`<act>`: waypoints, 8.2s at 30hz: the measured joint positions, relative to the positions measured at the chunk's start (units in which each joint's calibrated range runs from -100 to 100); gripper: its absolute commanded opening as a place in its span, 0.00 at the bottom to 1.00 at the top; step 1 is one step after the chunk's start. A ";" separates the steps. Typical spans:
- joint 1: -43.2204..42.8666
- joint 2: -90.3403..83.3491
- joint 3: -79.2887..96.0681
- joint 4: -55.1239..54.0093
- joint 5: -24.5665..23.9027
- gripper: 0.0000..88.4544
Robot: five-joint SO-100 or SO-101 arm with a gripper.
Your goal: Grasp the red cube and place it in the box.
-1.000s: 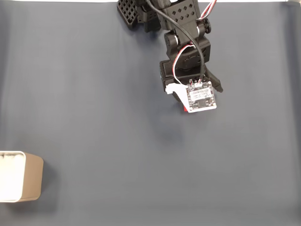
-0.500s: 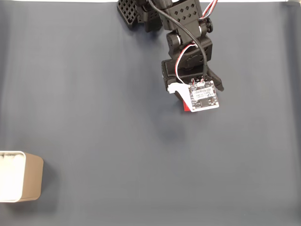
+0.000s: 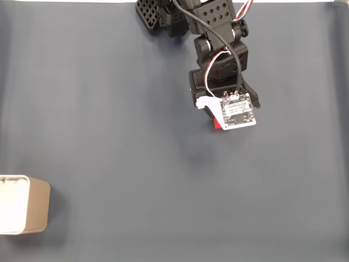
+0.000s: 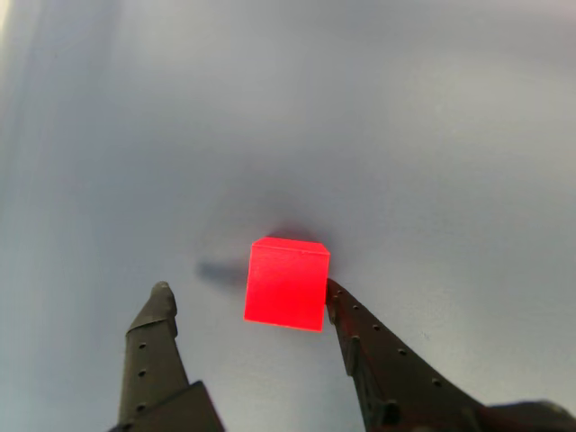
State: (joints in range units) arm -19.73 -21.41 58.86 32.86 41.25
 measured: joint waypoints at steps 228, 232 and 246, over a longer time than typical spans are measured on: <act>52.52 67.82 -132.82 30.87 7.77 0.47; 52.52 67.82 -132.82 30.87 7.77 0.47; 52.52 67.82 -133.82 30.79 7.08 0.43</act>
State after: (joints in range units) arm 32.79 46.42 -74.95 63.64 48.33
